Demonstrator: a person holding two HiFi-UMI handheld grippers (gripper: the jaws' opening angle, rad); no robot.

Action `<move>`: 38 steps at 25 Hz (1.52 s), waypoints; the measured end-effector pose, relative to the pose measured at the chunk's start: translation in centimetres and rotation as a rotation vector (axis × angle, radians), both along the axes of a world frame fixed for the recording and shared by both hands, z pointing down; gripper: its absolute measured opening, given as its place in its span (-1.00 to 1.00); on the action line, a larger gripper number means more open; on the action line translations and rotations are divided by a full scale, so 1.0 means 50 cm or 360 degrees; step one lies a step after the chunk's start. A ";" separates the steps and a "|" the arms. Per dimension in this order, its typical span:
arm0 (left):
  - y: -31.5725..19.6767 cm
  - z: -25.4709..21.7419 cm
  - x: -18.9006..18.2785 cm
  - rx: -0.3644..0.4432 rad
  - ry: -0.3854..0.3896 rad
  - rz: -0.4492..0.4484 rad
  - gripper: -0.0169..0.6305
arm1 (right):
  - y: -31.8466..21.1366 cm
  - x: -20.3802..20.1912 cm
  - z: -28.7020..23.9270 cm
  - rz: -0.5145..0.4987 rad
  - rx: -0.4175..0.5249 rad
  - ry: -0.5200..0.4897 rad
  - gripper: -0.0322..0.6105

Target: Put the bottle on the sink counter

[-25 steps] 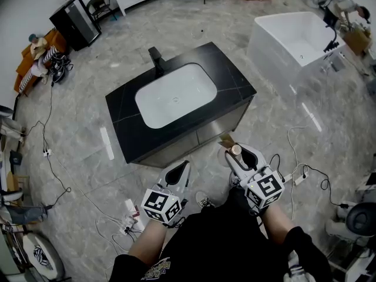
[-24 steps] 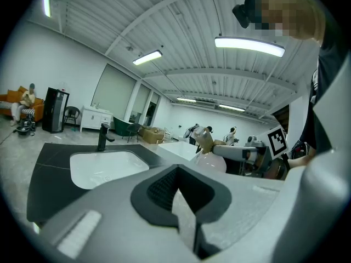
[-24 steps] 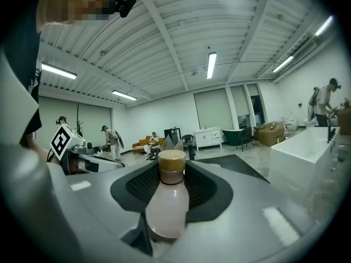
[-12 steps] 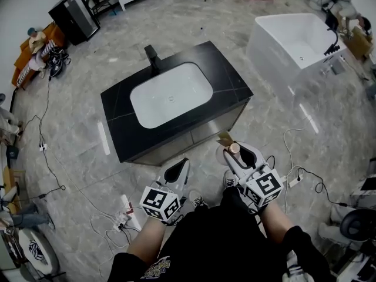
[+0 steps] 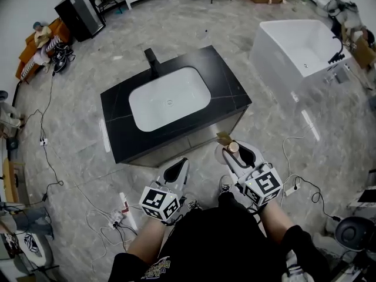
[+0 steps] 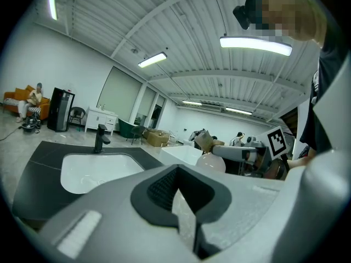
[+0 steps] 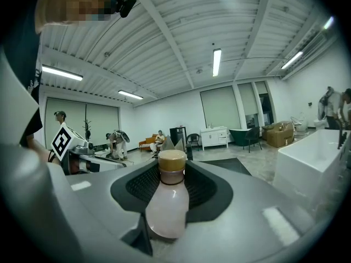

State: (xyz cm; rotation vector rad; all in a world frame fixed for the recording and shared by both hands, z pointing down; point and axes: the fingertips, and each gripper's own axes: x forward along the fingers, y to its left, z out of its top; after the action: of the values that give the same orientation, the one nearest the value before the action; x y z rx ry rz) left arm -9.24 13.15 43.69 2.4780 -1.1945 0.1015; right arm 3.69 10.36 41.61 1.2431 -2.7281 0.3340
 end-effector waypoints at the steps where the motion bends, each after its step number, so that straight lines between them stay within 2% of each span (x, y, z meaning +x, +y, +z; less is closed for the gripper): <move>1: -0.005 0.000 0.006 0.0001 0.0000 -0.0008 -0.95 | -0.006 0.005 0.000 -0.0010 0.0001 0.0000 -0.38; 24: -0.084 0.006 0.121 -0.0017 -0.0066 -0.0210 -0.95 | -0.140 0.114 0.019 -0.0203 -0.0011 -0.0031 -0.38; 38: -0.118 0.001 0.208 0.0003 -0.0065 -0.0320 -0.95 | -0.190 0.197 0.023 -0.0301 -0.0008 -0.0031 -0.38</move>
State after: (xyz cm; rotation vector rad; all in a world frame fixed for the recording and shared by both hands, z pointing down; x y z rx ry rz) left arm 1.15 7.24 43.73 2.3523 -1.4532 0.0969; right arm 13.54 0.85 42.77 0.9750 -2.8300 0.3326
